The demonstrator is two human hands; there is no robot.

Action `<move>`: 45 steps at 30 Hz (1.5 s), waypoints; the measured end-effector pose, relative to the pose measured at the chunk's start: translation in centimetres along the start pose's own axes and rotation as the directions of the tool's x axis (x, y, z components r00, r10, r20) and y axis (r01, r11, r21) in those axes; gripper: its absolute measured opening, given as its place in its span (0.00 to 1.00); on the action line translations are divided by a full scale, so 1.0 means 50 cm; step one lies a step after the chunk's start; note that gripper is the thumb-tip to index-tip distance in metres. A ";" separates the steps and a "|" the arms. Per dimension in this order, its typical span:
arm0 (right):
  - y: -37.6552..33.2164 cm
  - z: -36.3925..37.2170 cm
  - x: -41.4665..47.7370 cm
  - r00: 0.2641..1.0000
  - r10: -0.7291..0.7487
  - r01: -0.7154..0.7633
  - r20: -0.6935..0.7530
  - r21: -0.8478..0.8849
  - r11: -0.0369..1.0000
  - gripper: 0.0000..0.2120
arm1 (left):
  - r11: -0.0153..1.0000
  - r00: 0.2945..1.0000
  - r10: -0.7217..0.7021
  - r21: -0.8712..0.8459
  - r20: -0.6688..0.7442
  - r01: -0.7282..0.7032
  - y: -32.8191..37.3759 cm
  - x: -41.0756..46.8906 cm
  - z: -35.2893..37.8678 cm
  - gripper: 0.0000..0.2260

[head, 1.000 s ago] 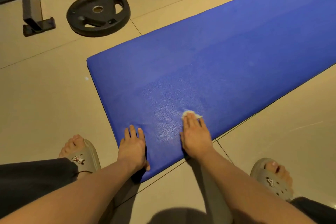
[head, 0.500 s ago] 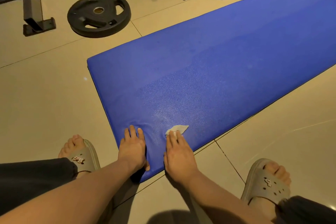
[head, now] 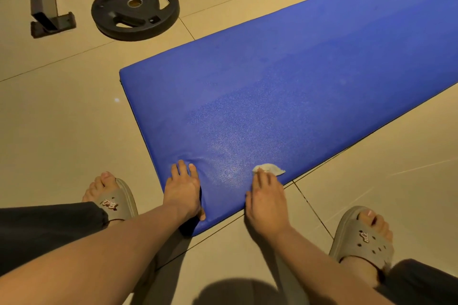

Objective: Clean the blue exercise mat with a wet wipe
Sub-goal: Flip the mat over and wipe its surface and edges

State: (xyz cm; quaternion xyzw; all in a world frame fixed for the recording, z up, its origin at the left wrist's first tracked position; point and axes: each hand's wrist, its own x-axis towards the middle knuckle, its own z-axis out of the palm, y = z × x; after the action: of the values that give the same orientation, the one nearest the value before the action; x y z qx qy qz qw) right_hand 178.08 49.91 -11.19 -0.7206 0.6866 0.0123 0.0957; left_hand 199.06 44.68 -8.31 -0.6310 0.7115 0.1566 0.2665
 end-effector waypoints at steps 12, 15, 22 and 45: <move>0.098 -0.015 -0.003 0.992 -0.111 0.106 -0.066 -0.087 0.991 0.22 | 1.000 0.999 0.009 0.007 -0.034 -0.009 -0.001 -0.002 0.003 0.66; 0.138 -0.023 0.016 0.993 0.039 -0.038 -0.115 0.011 0.999 0.14 | 1.000 0.999 0.007 0.007 -0.037 -0.007 -0.001 -0.004 0.003 0.65; -0.025 -0.001 -0.014 0.992 0.128 -0.123 0.011 0.390 0.912 0.04 | 1.000 1.000 0.003 0.004 -0.030 -0.003 -0.002 -0.006 -0.001 0.66; -0.005 0.022 -0.020 0.919 0.393 -0.311 0.035 0.677 0.667 0.04 | 1.000 0.999 0.004 0.022 -0.039 -0.003 0.004 -0.010 -0.007 0.66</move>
State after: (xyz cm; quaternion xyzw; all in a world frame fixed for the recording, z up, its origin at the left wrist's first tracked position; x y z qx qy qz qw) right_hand 178.41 51.07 -12.11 -0.4902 0.7746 -0.2584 0.3049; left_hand 198.84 44.90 -7.75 -0.6300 0.7193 0.1369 0.2590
